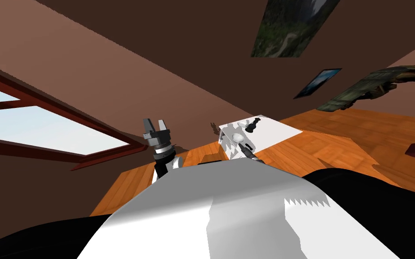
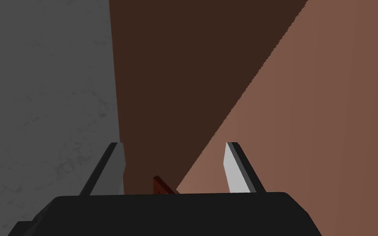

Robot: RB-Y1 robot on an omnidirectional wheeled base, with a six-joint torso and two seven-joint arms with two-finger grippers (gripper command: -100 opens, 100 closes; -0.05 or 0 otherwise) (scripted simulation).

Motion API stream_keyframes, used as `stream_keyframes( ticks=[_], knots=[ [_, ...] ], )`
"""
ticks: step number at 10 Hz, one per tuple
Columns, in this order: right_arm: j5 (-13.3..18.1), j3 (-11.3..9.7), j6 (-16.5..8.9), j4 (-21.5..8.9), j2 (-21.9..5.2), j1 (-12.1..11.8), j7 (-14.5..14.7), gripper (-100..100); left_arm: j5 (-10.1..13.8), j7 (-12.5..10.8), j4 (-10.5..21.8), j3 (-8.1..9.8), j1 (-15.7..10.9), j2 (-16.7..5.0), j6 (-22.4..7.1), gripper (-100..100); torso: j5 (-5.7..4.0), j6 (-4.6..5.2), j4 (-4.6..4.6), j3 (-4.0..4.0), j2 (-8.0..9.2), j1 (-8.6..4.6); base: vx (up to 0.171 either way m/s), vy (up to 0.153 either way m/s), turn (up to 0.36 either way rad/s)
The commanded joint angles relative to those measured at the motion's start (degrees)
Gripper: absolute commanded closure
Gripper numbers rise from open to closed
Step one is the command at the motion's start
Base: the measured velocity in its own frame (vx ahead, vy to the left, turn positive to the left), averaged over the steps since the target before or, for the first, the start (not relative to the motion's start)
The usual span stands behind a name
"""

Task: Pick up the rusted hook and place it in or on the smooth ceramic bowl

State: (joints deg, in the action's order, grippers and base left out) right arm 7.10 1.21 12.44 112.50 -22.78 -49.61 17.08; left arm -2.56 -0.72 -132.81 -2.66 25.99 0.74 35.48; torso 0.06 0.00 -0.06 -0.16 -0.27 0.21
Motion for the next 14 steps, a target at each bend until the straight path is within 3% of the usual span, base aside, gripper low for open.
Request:
stream_keyframes(
  ticks=[1,4,6,9,14],
  knots=[
    [1.26,0.01,-2.86,-1.9,-1.76,-2.02,2.86,-100,0.0,0.0,0.0,0.0,0.0,0.0,0.0,0,0.0,0.0,0.0,0.0,0.0,0.0,0.11,0.047,0.093],
    [2.2,-0.12,-4.86,-3.63,-2.65,-2.99,5.2,-100,0.0,0.0,0.0,0.0,0.0,0.0,0.0,0,0.0,0.01,0.0,-0.02,-0.03,-0.07,0.094,0.032,0.038],
    [4.0,-0.42,-8.18,-6.95,-4.45,-4.71,8.84,-100,0.0,0.0,0.0,0.0,0.0,0.0,0.0,0,-0.02,0.0,0.0,0.0,-0.01,-0.13,0.12,0.021,0.082],
    [4.86,-0.6,-9.91,-8.52,-5.33,-5.44,12.15,-100,0.0,0.0,0.0,0.01,0.0,-0.01,0.0,0,-0.04,0.0,-0.01,-0.01,-0.02,-0.24,0.09,-0.007,0.03],
    [7.93,-1.48,-15.92,-14.04,-8.6,-7.49,20.82,-100,0.0,0.0,0.0,0.01,0.0,-0.01,0.0,0,-0.07,0.0,-0.01,-0.03,-0.05,-0.32,0.117,-0.033,0.047]
  ],
)
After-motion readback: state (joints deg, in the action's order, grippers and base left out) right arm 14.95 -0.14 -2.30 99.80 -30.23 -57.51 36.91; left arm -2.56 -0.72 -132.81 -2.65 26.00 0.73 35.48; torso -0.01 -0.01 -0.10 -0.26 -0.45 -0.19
